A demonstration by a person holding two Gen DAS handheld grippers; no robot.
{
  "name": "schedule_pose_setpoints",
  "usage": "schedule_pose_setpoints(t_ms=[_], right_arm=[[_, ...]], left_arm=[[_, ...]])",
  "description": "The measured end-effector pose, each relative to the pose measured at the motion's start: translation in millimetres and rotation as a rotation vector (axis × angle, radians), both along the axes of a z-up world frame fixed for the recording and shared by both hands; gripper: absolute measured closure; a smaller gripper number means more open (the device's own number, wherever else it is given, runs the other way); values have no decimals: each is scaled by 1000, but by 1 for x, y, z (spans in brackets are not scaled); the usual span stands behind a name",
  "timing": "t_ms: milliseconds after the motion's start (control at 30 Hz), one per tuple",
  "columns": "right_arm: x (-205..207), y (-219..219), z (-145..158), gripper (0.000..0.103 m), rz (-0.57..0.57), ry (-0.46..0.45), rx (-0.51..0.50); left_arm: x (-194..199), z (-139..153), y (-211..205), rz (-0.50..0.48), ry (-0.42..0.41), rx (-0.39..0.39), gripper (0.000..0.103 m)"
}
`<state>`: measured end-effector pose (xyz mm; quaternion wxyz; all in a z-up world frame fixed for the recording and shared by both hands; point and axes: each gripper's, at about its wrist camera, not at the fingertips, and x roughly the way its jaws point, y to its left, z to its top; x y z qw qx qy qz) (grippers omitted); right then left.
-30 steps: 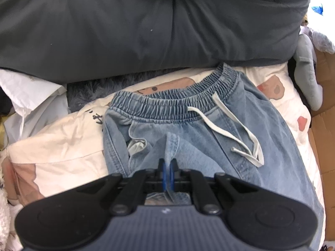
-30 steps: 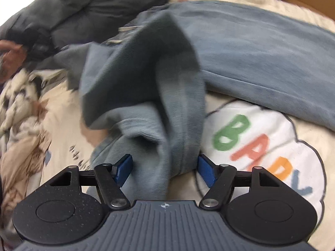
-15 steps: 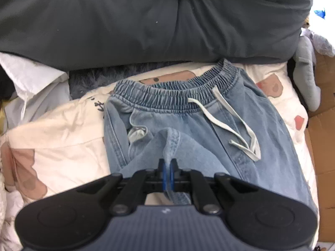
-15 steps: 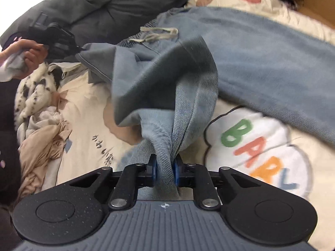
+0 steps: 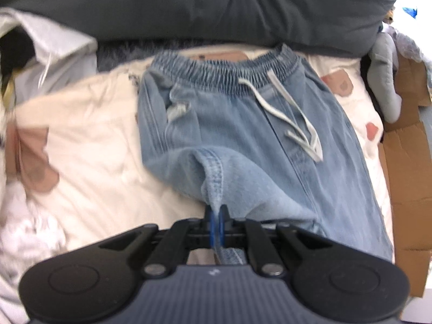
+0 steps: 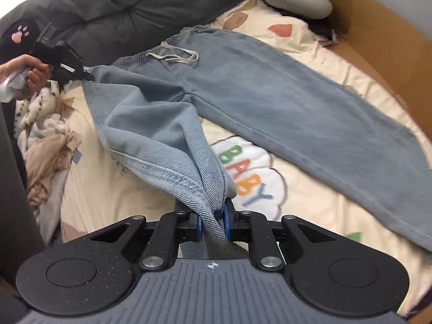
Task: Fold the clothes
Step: 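Lift and carry the held leg over the other leg with the right gripper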
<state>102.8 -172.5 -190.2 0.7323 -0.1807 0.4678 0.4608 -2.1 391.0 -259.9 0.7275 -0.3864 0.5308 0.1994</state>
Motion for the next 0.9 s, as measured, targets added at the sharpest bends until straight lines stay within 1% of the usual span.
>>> schedule_pose_setpoints(t_ms=[233, 400, 500, 700, 900], right_arm=[[-1, -21, 23, 90, -23, -105, -93], [3, -30, 42, 90, -38, -173, -137], [2, -36, 53, 90, -38, -193, -151], [-2, -39, 90, 90, -45, -238, -123], [-10, -26, 147, 90, -23, -318, -64]], left_arm=[[-21, -9, -23, -25, 24, -55, 100], [-28, -19, -38, -41, 42, -80, 100], [-28, -23, -44, -52, 48, -86, 100], [-27, -25, -51, -54, 43, -86, 100], [-25, -16, -52, -48, 20, -86, 100]])
